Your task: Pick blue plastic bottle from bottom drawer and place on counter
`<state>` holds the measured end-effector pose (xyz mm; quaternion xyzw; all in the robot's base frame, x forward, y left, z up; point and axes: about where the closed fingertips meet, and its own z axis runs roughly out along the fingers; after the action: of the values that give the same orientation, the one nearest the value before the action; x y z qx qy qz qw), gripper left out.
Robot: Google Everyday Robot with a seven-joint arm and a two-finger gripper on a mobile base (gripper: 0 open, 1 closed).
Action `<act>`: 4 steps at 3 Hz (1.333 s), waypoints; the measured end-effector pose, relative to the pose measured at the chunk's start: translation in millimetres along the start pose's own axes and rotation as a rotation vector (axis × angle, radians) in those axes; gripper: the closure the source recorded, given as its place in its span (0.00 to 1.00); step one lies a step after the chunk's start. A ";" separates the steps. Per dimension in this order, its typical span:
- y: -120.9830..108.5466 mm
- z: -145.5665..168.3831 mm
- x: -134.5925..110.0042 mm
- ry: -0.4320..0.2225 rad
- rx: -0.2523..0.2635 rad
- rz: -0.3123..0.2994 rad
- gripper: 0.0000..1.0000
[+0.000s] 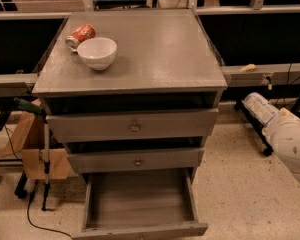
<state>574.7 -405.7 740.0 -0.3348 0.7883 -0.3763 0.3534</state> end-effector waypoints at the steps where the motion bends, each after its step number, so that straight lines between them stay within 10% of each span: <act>1: -43.0 0.3 -14.5 -0.023 0.080 0.018 1.00; 3: -116.4 -29.4 -92.1 -0.198 0.226 0.024 1.00; 4: -115.1 -66.7 -135.7 -0.327 0.246 0.017 1.00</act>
Offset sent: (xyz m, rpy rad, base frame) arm 0.0580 0.0230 0.1680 -0.0286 -0.3156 0.0517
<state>622.3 -330.9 908.1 -0.3389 0.6712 -0.4074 0.5183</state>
